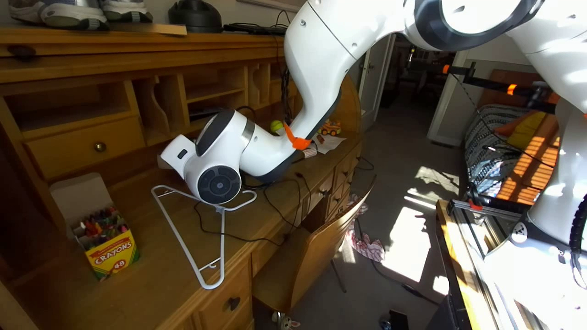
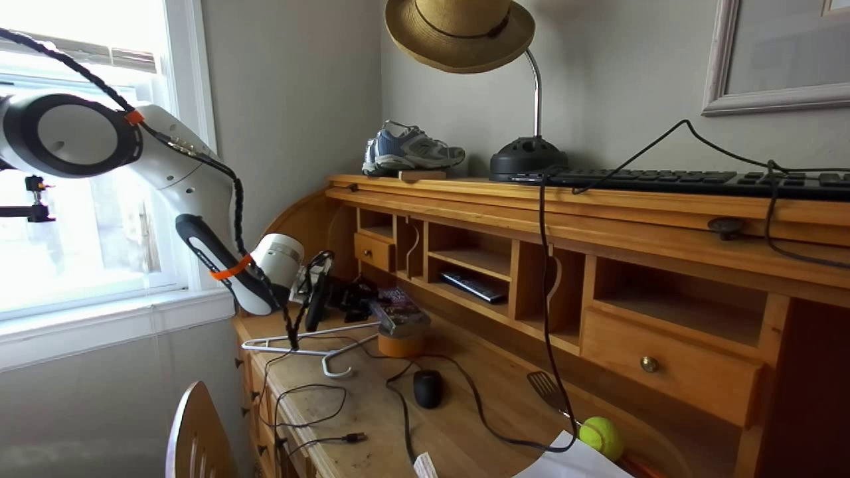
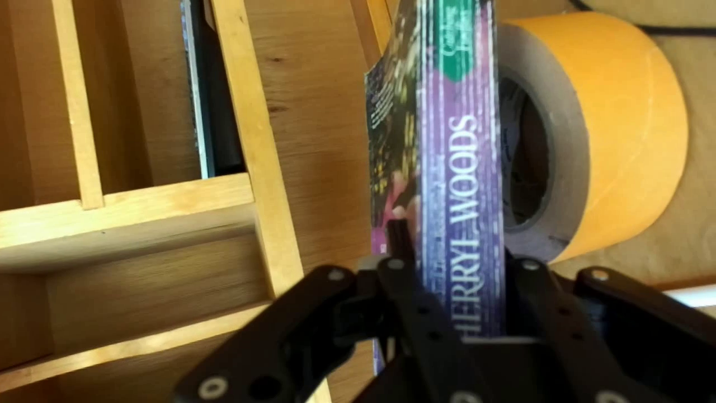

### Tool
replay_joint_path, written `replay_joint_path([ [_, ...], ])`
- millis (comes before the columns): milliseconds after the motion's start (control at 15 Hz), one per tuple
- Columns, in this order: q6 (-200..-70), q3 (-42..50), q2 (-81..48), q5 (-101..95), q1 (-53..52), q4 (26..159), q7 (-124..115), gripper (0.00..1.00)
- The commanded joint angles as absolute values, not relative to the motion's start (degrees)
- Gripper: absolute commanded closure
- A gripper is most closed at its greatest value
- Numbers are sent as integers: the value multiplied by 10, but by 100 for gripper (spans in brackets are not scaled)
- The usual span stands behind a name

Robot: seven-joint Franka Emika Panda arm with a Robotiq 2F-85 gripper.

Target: Pick up the purple book and put it back on the yellow masking tape

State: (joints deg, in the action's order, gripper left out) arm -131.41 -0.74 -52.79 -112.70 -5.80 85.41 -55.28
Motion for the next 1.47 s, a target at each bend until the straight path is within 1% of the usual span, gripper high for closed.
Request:
replay_joint_path([
  [0, -1296, -16, -543, -1129, -51, 842, -526, 93],
  [67, -1291, -16, -544, -1127, -52, 842, -526, 93],
  [133, -1288, -16, -544, -1124, -52, 843, -518, 45],
  [200, -1284, -18, -541, -1119, -52, 846, -512, 44],
  [333, -1293, -24, -532, -1110, -47, 853, -500, 31],
  [533, -1315, -36, -514, -1083, -36, 868, -463, 6],
  [600, -1325, -42, -506, -1066, -31, 874, -443, 1],
  [933, -1399, -72, -459, -942, -2, 913, -335, 0],
  [1200, -1425, -91, -379, -759, 20, 985, -221, 0],
  [1267, -1423, -121, -356, -726, 46, 1006, -190, 0],
  [1333, -1431, -113, -332, -667, 42, 1025, -156, 0],
  [1400, -1433, -127, -311, -623, 57, 1042, -125, 0],
])
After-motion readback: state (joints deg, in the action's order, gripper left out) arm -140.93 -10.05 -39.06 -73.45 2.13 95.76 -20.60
